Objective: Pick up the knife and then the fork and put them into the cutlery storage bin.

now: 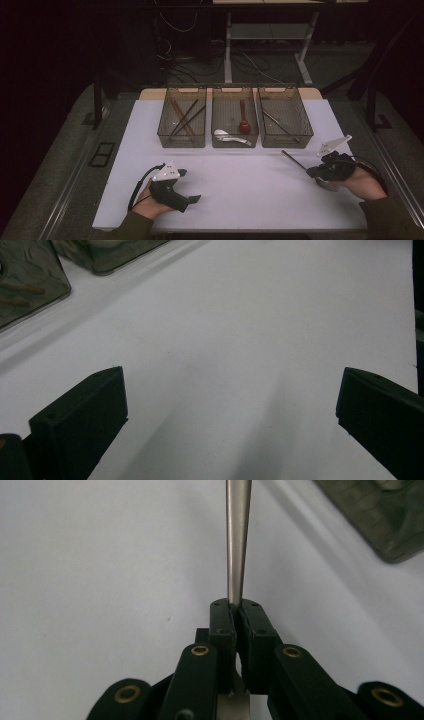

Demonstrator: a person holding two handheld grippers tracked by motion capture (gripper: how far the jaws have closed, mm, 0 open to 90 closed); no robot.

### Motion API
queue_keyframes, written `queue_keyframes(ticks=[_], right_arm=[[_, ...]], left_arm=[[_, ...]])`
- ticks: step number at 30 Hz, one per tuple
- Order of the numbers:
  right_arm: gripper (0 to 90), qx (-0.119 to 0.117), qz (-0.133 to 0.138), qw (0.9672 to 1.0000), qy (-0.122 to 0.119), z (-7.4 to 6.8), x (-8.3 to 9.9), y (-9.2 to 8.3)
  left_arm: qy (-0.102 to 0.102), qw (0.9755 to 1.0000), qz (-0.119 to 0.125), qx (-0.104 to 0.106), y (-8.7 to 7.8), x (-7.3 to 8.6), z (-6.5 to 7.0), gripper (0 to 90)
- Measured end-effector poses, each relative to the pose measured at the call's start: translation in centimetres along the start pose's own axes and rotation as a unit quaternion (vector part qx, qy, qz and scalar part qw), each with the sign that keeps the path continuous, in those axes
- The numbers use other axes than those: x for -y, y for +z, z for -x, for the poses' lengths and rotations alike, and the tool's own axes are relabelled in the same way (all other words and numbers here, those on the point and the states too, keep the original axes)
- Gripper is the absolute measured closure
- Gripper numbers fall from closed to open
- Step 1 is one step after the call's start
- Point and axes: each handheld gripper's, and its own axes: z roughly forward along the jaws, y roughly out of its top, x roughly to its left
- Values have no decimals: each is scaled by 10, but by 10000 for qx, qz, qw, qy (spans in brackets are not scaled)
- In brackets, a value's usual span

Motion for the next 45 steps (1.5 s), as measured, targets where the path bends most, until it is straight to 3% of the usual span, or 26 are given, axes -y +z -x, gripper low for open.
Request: queue_keyframes(ticks=[8,20,36,45], right_arm=[[851,72,558,9976,406,7,-3,-5],[851,237,1341,9883,687,17,-16,-18],[850,431,2002,9760,740,29,-55,-28],[850,592,2233,9699,771,38,-80,-27]], left_arm=[[0,10000,-9,8,0,0,0,0],[3,10000,-18,4,1,0,0,0],[8,10000,-20,3,0,0,0,0],[-3,10000,-2,6,0,0,0,0]])
